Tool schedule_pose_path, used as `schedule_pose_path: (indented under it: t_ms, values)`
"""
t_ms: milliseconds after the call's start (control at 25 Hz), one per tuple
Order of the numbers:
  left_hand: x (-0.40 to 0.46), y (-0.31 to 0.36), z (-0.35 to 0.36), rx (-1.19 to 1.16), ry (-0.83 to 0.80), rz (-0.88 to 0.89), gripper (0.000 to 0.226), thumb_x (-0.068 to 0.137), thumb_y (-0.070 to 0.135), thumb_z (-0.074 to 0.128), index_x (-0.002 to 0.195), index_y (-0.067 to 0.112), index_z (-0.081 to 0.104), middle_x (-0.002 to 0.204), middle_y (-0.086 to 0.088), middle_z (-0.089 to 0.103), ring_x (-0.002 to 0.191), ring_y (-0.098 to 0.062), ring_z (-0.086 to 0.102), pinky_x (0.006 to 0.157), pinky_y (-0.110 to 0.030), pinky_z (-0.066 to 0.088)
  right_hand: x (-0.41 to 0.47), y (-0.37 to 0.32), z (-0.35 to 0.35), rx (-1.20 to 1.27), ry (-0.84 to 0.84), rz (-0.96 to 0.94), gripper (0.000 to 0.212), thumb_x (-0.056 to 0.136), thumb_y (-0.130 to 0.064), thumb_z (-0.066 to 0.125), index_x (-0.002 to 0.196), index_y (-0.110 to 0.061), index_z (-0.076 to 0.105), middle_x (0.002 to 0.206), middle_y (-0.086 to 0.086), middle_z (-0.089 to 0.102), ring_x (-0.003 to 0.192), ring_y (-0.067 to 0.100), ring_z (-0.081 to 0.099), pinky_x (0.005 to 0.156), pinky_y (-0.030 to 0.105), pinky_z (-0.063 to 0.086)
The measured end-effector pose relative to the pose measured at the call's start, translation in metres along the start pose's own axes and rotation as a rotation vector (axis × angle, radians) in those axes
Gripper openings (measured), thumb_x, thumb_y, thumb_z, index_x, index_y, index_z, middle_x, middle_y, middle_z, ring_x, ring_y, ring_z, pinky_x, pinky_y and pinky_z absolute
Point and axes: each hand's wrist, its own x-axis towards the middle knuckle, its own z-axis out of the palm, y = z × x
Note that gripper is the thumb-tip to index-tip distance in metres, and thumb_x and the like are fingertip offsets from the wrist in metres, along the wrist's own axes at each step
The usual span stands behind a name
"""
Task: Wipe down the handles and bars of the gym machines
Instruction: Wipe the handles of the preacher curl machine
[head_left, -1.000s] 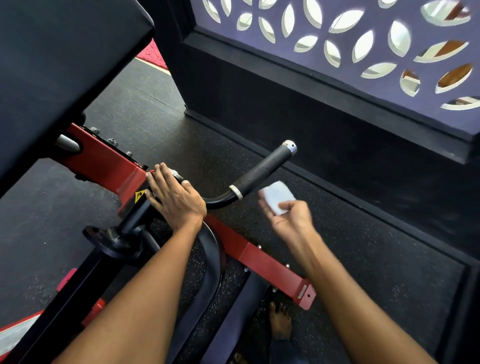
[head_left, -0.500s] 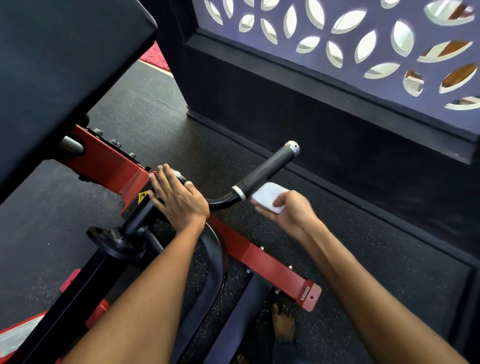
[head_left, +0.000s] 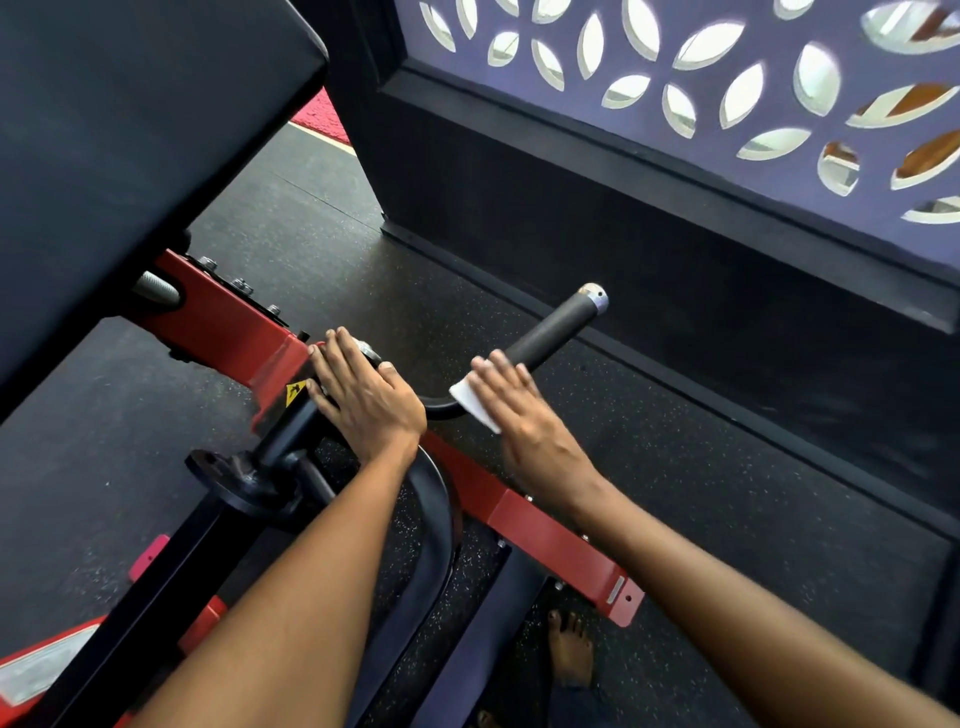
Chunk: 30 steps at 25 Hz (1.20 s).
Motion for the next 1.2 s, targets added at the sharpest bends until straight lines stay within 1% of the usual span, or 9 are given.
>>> schedule_pose_path:
  t_ms: [80, 200, 280, 400, 600, 840, 1040, 1120, 1200]
  values:
    - [0.000, 0.000, 0.000, 0.004, -0.003, 0.002, 0.061, 0.096, 0.020, 0.042, 0.152, 0.011, 0.019, 0.160, -0.004, 0.019, 0.149, -0.022, 0.005, 0.117, -0.045, 0.002, 0.008, 0.002, -0.014, 0.100, 0.073, -0.044, 0.053, 0.081, 0.001, 0.024, 0.125, 0.008, 0.053, 0.134, 0.021, 0.051, 0.134, 0.030, 0.037, 0.116, 0.040, 0.020]
    - [0.001, -0.001, 0.002, 0.011, 0.001, -0.001, 0.062, 0.096, 0.021, 0.041, 0.152, 0.012, 0.019, 0.160, -0.003, 0.019, 0.149, -0.021, 0.005, 0.117, -0.044, 0.001, 0.041, 0.055, -0.051, 0.055, 0.271, 0.305, 0.043, 0.085, 0.006, 0.033, 0.119, 0.006, 0.059, 0.126, 0.018, 0.058, 0.133, 0.030, 0.039, 0.116, 0.039, 0.018]
    - [0.001, -0.002, 0.002, 0.007, 0.003, 0.002, 0.062, 0.096, 0.021, 0.041, 0.152, 0.012, 0.019, 0.160, -0.003, 0.019, 0.149, -0.021, 0.005, 0.117, -0.044, 0.001, 0.054, 0.080, -0.061, -0.089, 0.145, 0.401, 0.039, 0.082, 0.007, 0.038, 0.110, 0.003, 0.065, 0.118, 0.016, 0.063, 0.128, 0.030, 0.045, 0.116, 0.036, 0.017]
    - [0.001, -0.002, 0.002, -0.001, 0.001, 0.002, 0.062, 0.095, 0.020, 0.042, 0.152, 0.011, 0.019, 0.160, -0.004, 0.019, 0.149, -0.022, 0.005, 0.117, -0.044, 0.001, 0.057, 0.052, -0.039, -0.116, 0.010, 0.178, 0.039, 0.073, 0.001, 0.037, 0.092, 0.001, 0.070, 0.097, 0.017, 0.069, 0.101, 0.033, 0.062, 0.108, 0.034, 0.027]
    - [0.000, -0.001, 0.001, 0.000, 0.000, 0.000, 0.062, 0.095, 0.020, 0.041, 0.153, 0.012, 0.019, 0.160, -0.004, 0.018, 0.149, -0.021, 0.005, 0.117, -0.044, 0.001, -0.016, 0.002, -0.011, 0.154, -0.048, 0.008, 0.059, 0.077, 0.001, 0.023, 0.128, 0.005, 0.052, 0.139, 0.015, 0.047, 0.135, 0.024, 0.037, 0.117, 0.035, 0.020]
    - [0.001, -0.002, 0.004, 0.001, 0.004, 0.001, 0.061, 0.095, 0.021, 0.041, 0.152, 0.012, 0.020, 0.160, -0.003, 0.018, 0.149, -0.021, 0.005, 0.117, -0.044, 0.001, 0.024, 0.047, -0.041, 0.995, 0.710, 1.234, 0.049, 0.084, 0.009, 0.030, 0.119, -0.006, 0.059, 0.104, -0.001, 0.061, 0.091, 0.009, 0.057, 0.085, 0.023, 0.047]
    - [0.001, -0.003, 0.004, -0.002, 0.008, 0.001, 0.061, 0.096, 0.022, 0.041, 0.152, 0.013, 0.019, 0.160, -0.003, 0.018, 0.149, -0.021, 0.004, 0.117, -0.043, 0.001, 0.061, 0.024, -0.038, 1.490, 0.665, 1.318, 0.040, 0.084, 0.014, 0.024, 0.097, -0.002, 0.058, 0.090, 0.014, 0.056, 0.075, 0.014, 0.050, 0.079, 0.026, 0.048]
    - [0.001, -0.003, 0.003, -0.008, 0.009, 0.001, 0.061, 0.096, 0.021, 0.041, 0.153, 0.013, 0.019, 0.160, -0.002, 0.017, 0.149, -0.021, 0.004, 0.117, -0.043, 0.001, 0.039, -0.014, -0.029, 1.441, 0.456, 1.298, 0.034, 0.081, 0.015, 0.028, 0.081, -0.004, 0.055, 0.099, 0.030, 0.059, 0.077, 0.021, 0.056, 0.072, 0.031, 0.048]
    - [0.000, -0.003, 0.003, -0.013, 0.011, 0.002, 0.061, 0.096, 0.021, 0.040, 0.152, 0.012, 0.019, 0.160, -0.003, 0.018, 0.149, -0.021, 0.004, 0.117, -0.042, 0.001, 0.024, -0.029, -0.030, 1.110, 0.405, 1.262, 0.031, 0.078, 0.011, 0.039, 0.083, -0.006, 0.064, 0.097, 0.019, 0.065, 0.086, 0.026, 0.063, 0.084, 0.036, 0.052]
